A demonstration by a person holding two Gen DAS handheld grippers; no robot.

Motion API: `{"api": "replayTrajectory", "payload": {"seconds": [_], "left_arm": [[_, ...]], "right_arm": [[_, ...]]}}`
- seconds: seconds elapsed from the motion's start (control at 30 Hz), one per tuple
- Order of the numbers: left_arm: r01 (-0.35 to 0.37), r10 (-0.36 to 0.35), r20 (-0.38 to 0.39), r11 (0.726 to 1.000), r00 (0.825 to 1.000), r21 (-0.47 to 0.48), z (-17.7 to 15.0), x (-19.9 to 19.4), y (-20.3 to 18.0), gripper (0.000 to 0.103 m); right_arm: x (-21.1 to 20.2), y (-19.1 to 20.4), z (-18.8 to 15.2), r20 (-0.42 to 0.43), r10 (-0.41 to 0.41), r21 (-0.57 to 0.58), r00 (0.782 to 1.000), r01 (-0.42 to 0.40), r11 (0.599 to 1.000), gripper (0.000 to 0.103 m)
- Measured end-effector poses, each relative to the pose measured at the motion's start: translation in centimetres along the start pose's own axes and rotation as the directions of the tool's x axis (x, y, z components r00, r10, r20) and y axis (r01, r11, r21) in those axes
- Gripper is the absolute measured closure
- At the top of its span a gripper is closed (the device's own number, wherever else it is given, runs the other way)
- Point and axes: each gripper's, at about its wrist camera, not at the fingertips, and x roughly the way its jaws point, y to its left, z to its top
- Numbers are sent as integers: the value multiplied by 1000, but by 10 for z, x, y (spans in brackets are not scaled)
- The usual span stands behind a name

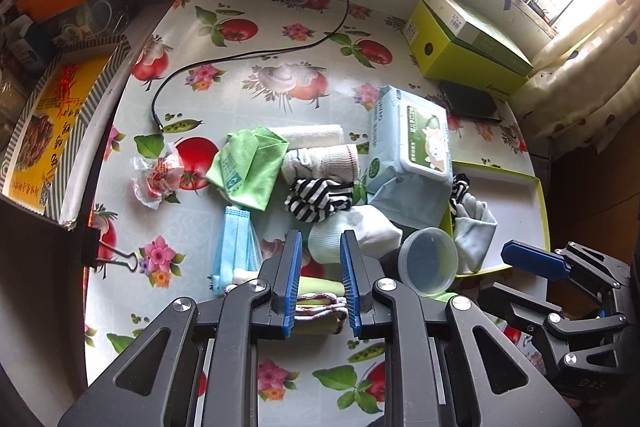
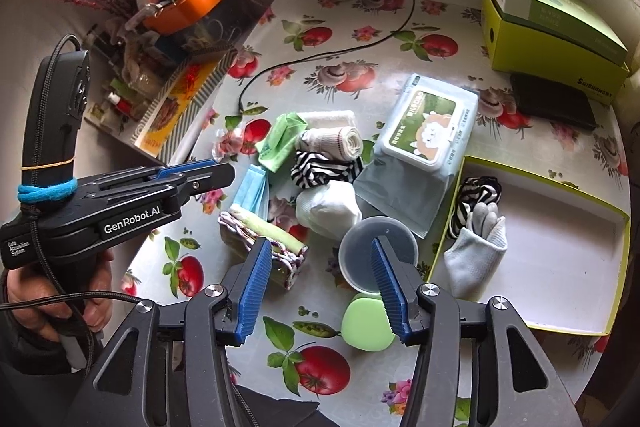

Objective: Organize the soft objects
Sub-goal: 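Grasp the blue face mask with the left tool, then grasp the green cloth with red-white trim with the right tool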

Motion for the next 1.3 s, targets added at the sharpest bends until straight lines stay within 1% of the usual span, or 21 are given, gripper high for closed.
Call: {"api": "replayTrajectory", "payload": {"seconds": [0.23, 0.4, 0.67, 0.8, 0.93, 0.97, 1.03, 1.1, 1.23, 1.3], "left_arm": [[3, -3, -12, 1000, 1000, -21, -1, 5, 18, 82], [-6, 5, -27, 998, 1000, -60, -4, 10, 41, 83], [-12, 6, -53, 992, 999, -122, -11, 21, 70, 83], [-17, 5, -82, 989, 997, -146, -15, 35, 85, 83], [0, -15, -103, 989, 995, -146, -17, 52, 89, 82], [2, -18, -111, 990, 994, -142, -16, 56, 88, 81], [14, -30, -126, 991, 992, -134, -15, 66, 86, 70], [23, -41, -142, 992, 989, -125, -13, 77, 83, 69], [-6, -19, -189, 991, 982, -134, -11, 102, 86, 69], [0, -28, -198, 990, 980, -141, -11, 109, 88, 69]], "right_arm": [[7, 9, 4, -13, 3, -18, 1000, -4, 1000, 49], [11, 13, 6, -24, -1, -26, 1000, 0, 1000, 47], [20, 20, 8, -47, 4, -46, 999, -6, 999, 47], [27, 27, 8, -68, 13, -72, 998, -17, 997, 47], [34, 31, 8, -87, 18, -84, 996, -25, 996, 47], [35, 32, 8, -91, 17, -85, 996, -25, 996, 47], [37, 31, 8, -96, 14, -83, 995, -22, 996, 47], [38, 30, 9, -99, 10, -80, 995, -18, 997, 47], [40, 29, 10, -109, 5, -77, 994, -13, 997, 47], [42, 30, 11, -114, 2, -78, 994, -11, 997, 47]]}}
